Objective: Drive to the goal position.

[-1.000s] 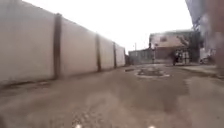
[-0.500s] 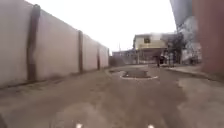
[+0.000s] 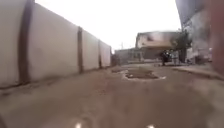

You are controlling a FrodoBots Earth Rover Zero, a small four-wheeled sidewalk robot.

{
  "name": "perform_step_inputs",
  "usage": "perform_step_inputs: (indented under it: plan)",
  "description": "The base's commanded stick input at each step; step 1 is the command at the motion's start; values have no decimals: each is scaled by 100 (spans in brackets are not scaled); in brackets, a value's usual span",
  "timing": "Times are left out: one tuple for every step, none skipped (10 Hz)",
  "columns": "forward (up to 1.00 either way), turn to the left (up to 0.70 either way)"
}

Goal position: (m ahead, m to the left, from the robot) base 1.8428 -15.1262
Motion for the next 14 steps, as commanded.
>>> perform_step_inputs:
  plan:
    - [100,7]
    - [100,4]
    - [100,-7]
    - [100,-18]
    - [100,-31]
    - [100,-33]
    - [100,-33]
    - [100,-33]
    - [100,-33]
    - [100,-33]
    - [100,-33]
    - [100,-31]
    - [100,-26]
    - [100,7]
